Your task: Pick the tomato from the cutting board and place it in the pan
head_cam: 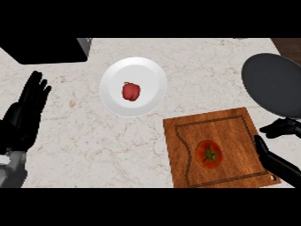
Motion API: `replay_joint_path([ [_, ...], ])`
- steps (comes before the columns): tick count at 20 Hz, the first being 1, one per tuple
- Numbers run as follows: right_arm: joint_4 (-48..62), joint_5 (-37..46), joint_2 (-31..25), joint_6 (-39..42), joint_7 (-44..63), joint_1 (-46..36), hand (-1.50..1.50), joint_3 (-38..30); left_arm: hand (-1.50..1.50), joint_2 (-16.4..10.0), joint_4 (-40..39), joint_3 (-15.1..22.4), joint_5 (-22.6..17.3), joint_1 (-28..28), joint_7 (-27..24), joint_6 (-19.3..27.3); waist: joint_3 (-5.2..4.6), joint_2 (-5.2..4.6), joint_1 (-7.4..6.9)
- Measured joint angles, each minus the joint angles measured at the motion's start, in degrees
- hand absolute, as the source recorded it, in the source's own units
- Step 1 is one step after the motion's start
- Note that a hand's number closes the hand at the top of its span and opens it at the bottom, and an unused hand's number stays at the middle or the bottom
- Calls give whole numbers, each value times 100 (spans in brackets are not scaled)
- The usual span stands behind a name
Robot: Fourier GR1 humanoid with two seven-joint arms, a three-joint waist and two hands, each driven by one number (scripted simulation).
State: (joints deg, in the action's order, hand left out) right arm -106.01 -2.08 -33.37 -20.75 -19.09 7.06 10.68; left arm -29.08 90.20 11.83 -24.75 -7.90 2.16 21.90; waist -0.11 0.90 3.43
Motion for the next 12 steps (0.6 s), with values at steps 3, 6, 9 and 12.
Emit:
replay_joint_path([
  [3,-467,292,-154,-290,-366,1072,-150,-213,0,13,-6,-45,-73,94,123,-19,4,-7,26],
  [6,-865,659,-352,-487,-601,1902,-150,-449,0,19,-61,-84,-127,44,209,-137,5,-30,-23],
  [9,-1431,1031,-684,-518,-425,2486,-150,-735,0,-2,12,-125,-141,46,347,-166,3,-44,-99],
  [12,-1987,1403,-871,-428,38,2751,-150,-912,0,76,-56,-137,-105,-5,344,-274,2,-63,-181],
])
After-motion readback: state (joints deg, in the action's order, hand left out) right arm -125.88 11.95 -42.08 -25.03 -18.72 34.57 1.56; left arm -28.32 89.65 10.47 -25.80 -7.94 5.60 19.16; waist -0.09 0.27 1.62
